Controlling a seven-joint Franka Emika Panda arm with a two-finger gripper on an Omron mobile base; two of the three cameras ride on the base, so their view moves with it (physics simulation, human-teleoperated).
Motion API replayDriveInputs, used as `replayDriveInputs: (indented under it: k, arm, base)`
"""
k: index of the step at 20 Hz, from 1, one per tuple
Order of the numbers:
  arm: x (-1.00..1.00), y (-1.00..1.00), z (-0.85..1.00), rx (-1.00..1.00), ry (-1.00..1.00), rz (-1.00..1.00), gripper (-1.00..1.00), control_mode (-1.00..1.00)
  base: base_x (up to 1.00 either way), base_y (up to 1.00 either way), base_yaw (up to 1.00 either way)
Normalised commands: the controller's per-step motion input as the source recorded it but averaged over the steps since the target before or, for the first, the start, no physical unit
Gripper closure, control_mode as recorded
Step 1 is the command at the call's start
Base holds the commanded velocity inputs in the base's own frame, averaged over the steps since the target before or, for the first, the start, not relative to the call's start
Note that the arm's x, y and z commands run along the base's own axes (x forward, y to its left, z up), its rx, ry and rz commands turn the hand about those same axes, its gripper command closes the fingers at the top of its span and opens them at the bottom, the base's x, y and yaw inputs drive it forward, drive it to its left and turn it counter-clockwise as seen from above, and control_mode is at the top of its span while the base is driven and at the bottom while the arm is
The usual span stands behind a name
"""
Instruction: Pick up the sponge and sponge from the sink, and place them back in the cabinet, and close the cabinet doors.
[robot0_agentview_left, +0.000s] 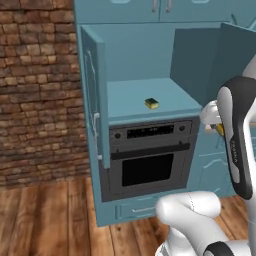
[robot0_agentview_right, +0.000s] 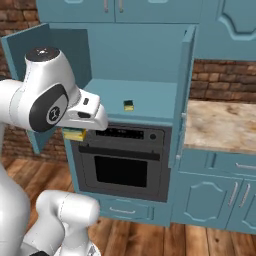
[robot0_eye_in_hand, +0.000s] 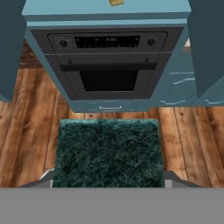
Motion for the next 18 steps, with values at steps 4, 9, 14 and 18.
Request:
replayDriveInputs:
  k: [4, 9, 14, 18]
  arm:
    - [0.00, 0.00, 0.00, 0.00, 0.00, 0.00, 1.00, 1.00]
    - [0.00, 0.00, 0.00, 0.00, 0.00, 0.00, 1.00, 1.00]
    - [0.00, 0.00, 0.00, 0.00, 0.00, 0.00, 1.00, 1.00]
    - [0.00, 0.00, 0.00, 0.00, 0.00, 0.00, 1.00, 1.00]
  base:
    - [0.37, 0.40, -0.14]
    - [0.42, 0.14, -0.11]
    - [0.50, 0.00, -0.01]
    - [0.45, -0.01, 0.00]
